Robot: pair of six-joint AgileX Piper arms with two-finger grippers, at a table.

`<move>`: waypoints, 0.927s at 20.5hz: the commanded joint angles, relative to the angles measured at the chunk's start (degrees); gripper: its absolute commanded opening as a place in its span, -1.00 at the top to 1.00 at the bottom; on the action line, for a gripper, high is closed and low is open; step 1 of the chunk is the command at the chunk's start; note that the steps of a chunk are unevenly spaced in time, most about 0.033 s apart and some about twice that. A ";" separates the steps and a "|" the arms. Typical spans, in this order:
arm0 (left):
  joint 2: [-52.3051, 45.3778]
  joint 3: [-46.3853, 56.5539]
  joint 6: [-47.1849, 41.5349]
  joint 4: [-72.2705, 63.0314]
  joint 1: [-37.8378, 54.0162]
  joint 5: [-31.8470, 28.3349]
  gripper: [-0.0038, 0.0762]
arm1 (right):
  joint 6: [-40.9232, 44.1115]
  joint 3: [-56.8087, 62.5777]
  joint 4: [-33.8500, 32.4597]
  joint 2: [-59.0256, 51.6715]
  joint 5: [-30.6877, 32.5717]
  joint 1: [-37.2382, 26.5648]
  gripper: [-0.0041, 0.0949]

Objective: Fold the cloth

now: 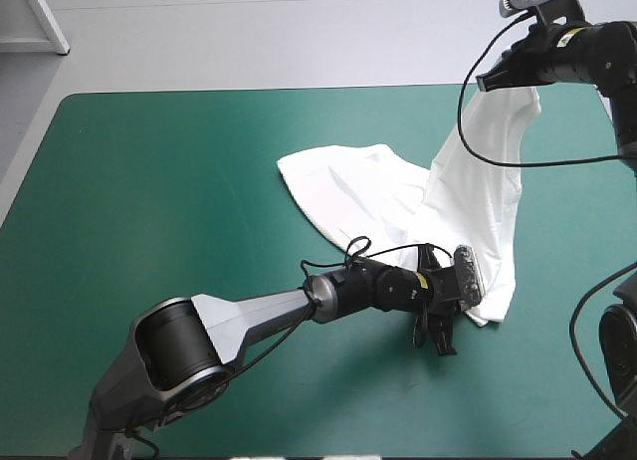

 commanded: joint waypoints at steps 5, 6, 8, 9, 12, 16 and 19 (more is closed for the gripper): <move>-19.10 -0.78 -1.84 3.10 0.05 10.94 0.86 | -0.38 -1.70 2.82 -3.07 -2.06 0.01 0.95; -20.78 -0.78 -3.91 5.28 0.05 12.57 0.86 | -0.38 -1.70 3.92 -3.36 -1.18 0.01 0.94; -25.62 -0.78 -12.48 14.72 0.05 18.26 0.86 | -0.85 -1.70 8.04 -5.21 0.05 0.01 0.94; -29.24 -0.78 -18.71 23.18 0.05 21.37 0.86 | -1.86 -1.70 10.49 -7.11 -0.11 0.01 0.94; -41.62 -0.78 -34.92 49.24 0.05 25.72 0.86 | -4.00 -1.70 15.20 -13.39 -1.33 0.01 0.94; -54.21 -0.87 -46.18 69.26 0.05 29.71 0.86 | -7.16 -1.70 19.42 -19.78 -2.10 0.01 0.94; -60.60 -3.75 -48.42 78.08 0.05 31.13 0.86 | -9.75 -1.91 21.70 -24.58 -6.36 0.01 0.94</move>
